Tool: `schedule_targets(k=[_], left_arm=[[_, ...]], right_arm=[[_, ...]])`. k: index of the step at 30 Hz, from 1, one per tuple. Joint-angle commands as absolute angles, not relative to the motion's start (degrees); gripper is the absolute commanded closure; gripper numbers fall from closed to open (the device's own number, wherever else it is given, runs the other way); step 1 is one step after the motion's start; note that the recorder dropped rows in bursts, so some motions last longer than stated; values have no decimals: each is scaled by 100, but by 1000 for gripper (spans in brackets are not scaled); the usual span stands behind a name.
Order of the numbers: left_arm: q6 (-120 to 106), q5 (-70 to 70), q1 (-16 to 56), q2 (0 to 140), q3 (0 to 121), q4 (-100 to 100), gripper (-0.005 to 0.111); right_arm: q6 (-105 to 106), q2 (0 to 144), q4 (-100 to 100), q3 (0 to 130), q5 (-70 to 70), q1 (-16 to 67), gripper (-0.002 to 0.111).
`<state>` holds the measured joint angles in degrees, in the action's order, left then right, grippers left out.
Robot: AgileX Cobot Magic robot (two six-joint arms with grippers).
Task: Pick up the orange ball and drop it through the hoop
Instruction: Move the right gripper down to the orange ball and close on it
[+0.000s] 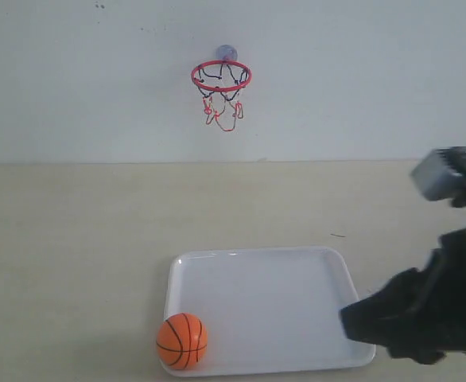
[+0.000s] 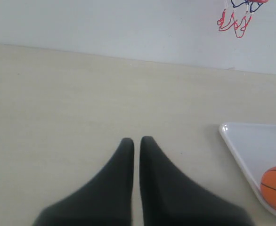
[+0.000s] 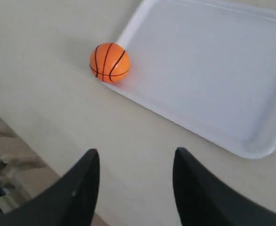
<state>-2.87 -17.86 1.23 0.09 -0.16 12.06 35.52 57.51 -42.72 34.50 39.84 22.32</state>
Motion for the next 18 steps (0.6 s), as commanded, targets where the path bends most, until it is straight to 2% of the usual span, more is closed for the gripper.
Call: schedule_targets(k=[1,6,8,10,12,18], left_arm=[[-272,-1713,120,0,0,1217,103],[-272,-1713,120,0,0,1217,103],[-272,-1713,120,0,0,1217,103],[-272,-1713,120,0,0,1217,103],[-272,-1713,120,0,0,1217,103],[-272,-1713,120,0,0,1217,103]], right_arm=[[3749,6973,-4275,4103,3098,3329,61],[3642,8323,-4252,4889,2355,4176,61],[3612,8787,-4165,5225,2345,4344,54],[3506,9235,-4150,5500,2358,4449,40],[3408,9588,-4163,5705,2352,4472,32],[3357,10441,-4270,6085,2308,4535,32]])
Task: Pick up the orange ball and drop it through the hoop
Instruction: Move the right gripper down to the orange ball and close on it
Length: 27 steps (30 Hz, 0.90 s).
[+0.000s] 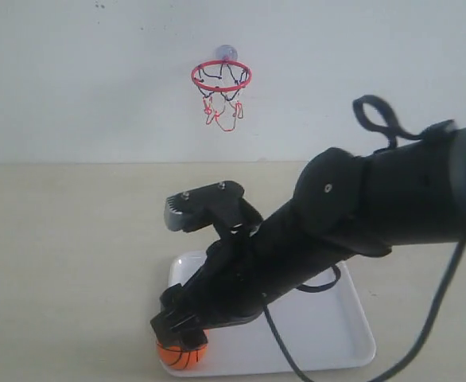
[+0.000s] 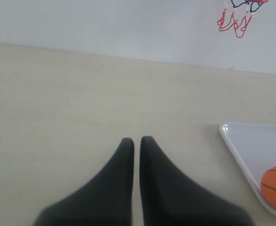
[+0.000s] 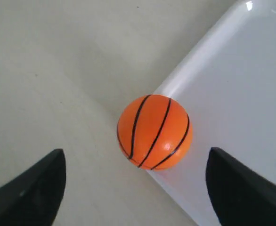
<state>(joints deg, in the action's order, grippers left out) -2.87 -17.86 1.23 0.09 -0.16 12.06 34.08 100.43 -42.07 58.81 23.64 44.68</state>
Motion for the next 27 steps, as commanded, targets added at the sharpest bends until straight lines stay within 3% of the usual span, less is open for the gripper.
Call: schedule_targets(k=[1,21,23,27], left_arm=[[-272,-1713,120,0,0,1217,103],[-272,-1713,120,0,0,1217,103],[-272,-1713,120,0,0,1217,103],[-272,-1713,120,0,0,1217,103]], right_arm=[[3357,10537,-4344,6135,2285,4533,32],[3473,11339,-4720,6208,1195,4833,35],[3473,11348,-4720,6208,1132,4833,44],[3495,11336,-4720,6208,1126,4844,85]])
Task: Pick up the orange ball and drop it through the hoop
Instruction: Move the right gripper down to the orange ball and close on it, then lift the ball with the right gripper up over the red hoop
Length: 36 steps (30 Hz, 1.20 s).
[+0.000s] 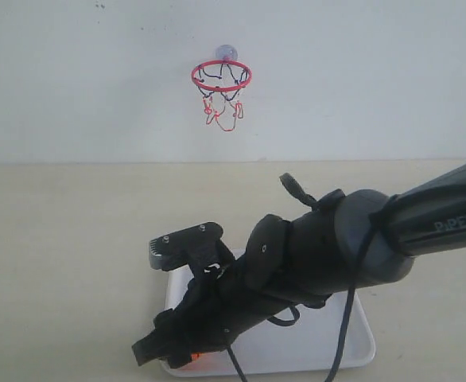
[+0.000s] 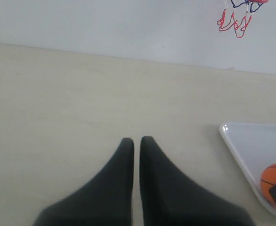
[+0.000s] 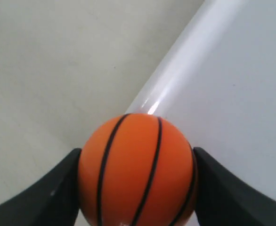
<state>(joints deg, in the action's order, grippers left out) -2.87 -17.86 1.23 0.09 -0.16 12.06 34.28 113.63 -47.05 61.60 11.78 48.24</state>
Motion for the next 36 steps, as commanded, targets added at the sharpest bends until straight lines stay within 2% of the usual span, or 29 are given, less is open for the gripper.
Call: schedule_targets(k=[1,2,3,10,16,23,30,36], left_arm=[[-272,-1713,120,0,0,1217,103],[-272,-1713,120,0,0,1217,103],[-272,-1713,120,0,0,1217,103],[-272,-1713,120,0,0,1217,103],[-272,-1713,120,0,0,1217,103],[-272,-1713,120,0,0,1217,103],[-272,-1713,120,0,0,1217,103],[-272,-1713,120,0,0,1217,103]], right_arm=[[3541,11321,-4706,6208,1155,4844,95],[3604,11292,-4665,6208,1186,4844,107],[3660,11236,-4622,6208,1201,4844,108],[3638,10382,-4214,6216,1455,4554,108],[3615,9655,-4229,6506,1678,3277,108],[4407,10139,-5220,8201,2604,2274,108],[4643,11452,-6056,10430,3549,1896,108],[4682,12487,-6200,11815,3845,1857,108]])
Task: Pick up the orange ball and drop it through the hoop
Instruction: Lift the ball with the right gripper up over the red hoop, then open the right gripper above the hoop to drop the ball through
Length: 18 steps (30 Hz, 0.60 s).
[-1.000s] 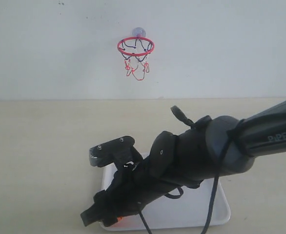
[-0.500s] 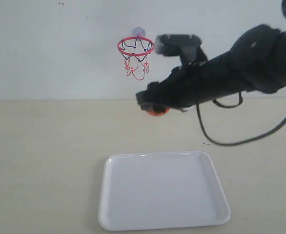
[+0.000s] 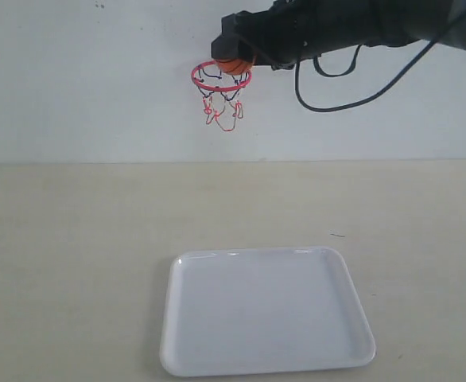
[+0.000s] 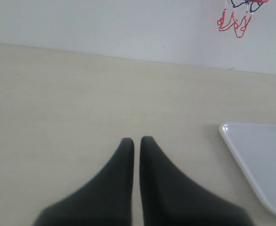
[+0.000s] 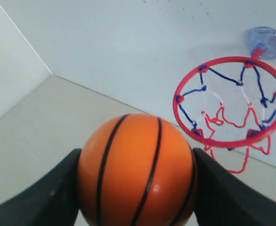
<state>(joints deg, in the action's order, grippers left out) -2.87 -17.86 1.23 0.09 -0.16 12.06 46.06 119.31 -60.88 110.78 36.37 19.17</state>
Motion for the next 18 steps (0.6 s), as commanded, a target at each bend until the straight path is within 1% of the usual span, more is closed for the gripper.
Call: schedule_targets(k=[1,2,6,11,14,18], left_arm=[[-272,-1713,120,0,0,1217,103],[-272,-1713,120,0,0,1217,103],[-272,-1713,120,0,0,1217,103],[-272,-1713,120,0,0,1217,103],[-272,-1713,120,0,0,1217,103],[-272,-1713,120,0,0,1217,103]], right_arm=[[4704,12589,-6259,11983,3860,1839,108],[4802,12814,-6459,12253,3913,1765,108],[5199,13284,-7522,12638,3954,1586,108],[5368,13773,-8237,13164,3621,1586,108],[5368,14004,-8358,13471,3384,1611,108],[5426,14062,-8387,13541,2977,1697,108]])
